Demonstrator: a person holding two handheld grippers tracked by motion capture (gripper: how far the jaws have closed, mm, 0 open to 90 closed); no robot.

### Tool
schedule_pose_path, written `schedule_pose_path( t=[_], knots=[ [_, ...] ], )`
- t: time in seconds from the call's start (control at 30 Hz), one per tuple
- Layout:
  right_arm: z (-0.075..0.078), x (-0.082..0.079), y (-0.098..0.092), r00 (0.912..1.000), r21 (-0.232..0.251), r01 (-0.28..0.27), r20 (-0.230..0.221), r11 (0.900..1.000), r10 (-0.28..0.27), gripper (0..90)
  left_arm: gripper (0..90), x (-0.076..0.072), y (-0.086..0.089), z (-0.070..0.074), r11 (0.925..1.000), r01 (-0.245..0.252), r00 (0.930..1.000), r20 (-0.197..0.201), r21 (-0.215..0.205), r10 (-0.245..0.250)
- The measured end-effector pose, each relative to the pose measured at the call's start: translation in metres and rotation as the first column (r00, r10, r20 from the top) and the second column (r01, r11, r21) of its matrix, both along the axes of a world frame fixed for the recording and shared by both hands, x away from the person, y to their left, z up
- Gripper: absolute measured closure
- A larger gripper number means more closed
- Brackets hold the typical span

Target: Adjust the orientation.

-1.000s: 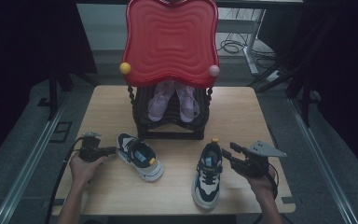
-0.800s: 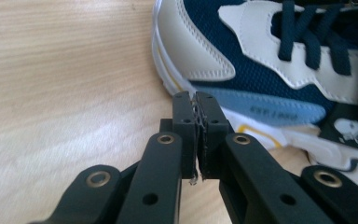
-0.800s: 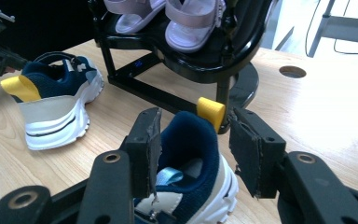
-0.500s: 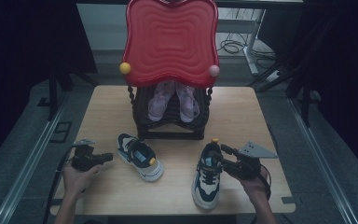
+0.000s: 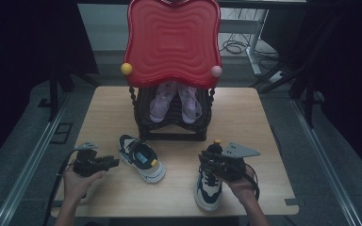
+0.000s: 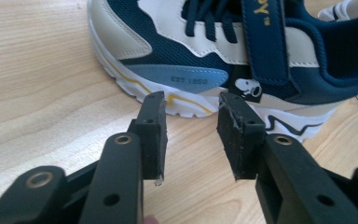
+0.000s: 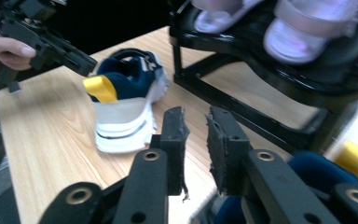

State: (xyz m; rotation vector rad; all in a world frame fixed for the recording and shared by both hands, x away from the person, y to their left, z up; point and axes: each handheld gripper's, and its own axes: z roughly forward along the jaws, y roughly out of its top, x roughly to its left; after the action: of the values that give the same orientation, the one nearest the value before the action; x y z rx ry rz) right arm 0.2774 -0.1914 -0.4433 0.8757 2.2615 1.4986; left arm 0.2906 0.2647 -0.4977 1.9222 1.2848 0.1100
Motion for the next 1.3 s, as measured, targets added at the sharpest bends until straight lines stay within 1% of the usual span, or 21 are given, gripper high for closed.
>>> schedule_pose_path(
  t=[0.1, 0.2, 0.33, 0.43, 0.47, 0.63, 0.7, 0.8, 0.9, 1.1, 1.17, 1.3],
  knots=[
    [0.003, 0.001, 0.012, 0.9998, 0.012, -0.019, 0.007, 1.000, 0.019, 80.0, 59.5, 0.000, -0.002, 0.000, 1.0000, 0.004, 1.0000, 0.000, 0.007, -0.004],
    [0.005, 0.002, 0.025, 0.9991, 0.001, -0.039, 0.013, 0.999, 0.039, 82.8, 57.5, 0.000, -0.002, -0.001, 1.0000, 0.005, 1.0000, 0.000, 0.007, -0.005],
    [0.006, 0.006, 0.039, 0.9985, 0.005, -0.055, 0.002, 0.998, 0.055, 86.1, 55.2, 0.000, -0.001, 0.000, 1.0000, 0.003, 1.0000, 0.004, 0.007, -0.003],
    [0.007, 0.008, 0.048, 0.9979, 0.020, -0.062, -0.013, 0.998, 0.063, 87.0, 54.1, -0.001, -0.001, 0.000, 1.0000, -0.002, 1.0000, 0.007, 0.008, 0.002],
    [0.008, 0.009, 0.054, 0.9974, 0.024, -0.070, -0.016, 0.997, 0.070, 87.2, 53.6, 0.000, -0.001, 0.000, 1.0000, -0.003, 1.0000, 0.007, 0.008, 0.003],
    [0.015, 0.008, 0.079, 0.9948, 0.009, -0.102, -0.007, 0.995, 0.102, 87.5, 52.2, 0.000, -0.002, 0.000, 1.0000, 0.001, 1.0000, 0.005, 0.009, -0.001],
    [0.015, 0.009, 0.088, 0.9937, 0.006, -0.112, -0.007, 0.994, 0.112, 87.6, 52.0, 0.000, -0.002, 0.000, 1.0000, 0.000, 1.0000, 0.007, 0.007, 0.000],
    [0.011, 0.013, 0.102, 0.9921, 0.003, -0.124, -0.021, 0.992, 0.124, 87.6, 51.8, -0.001, -0.002, 0.000, 1.0000, 0.000, 1.0000, 0.009, 0.004, 0.000],
    [0.007, 0.017, 0.111, 0.9917, -0.006, -0.124, -0.036, 0.992, 0.123, 87.7, 51.8, -0.001, -0.001, 0.001, 1.0000, 0.000, 0.9999, 0.011, 0.003, 0.000],
    [0.000, 0.026, 0.124, 0.9944, -0.033, -0.089, -0.061, 0.996, 0.086, 88.5, 51.5, -0.002, -0.002, 0.004, 0.9999, 0.009, 0.9997, 0.022, 0.009, -0.009],
    [-0.003, 0.028, 0.127, 0.9945, -0.046, -0.083, -0.068, 0.995, 0.080, 88.5, 51.5, -0.003, -0.002, 0.005, 1.0000, 0.008, 0.9997, 0.022, 0.001, -0.008],
    [-0.008, 0.031, 0.131, 0.9947, -0.085, -0.078, -0.073, 0.993, 0.072, 88.5, 51.2, -0.004, -0.001, 0.006, 1.0000, 0.004, 0.9997, 0.025, 0.001, -0.004]
  ],
)
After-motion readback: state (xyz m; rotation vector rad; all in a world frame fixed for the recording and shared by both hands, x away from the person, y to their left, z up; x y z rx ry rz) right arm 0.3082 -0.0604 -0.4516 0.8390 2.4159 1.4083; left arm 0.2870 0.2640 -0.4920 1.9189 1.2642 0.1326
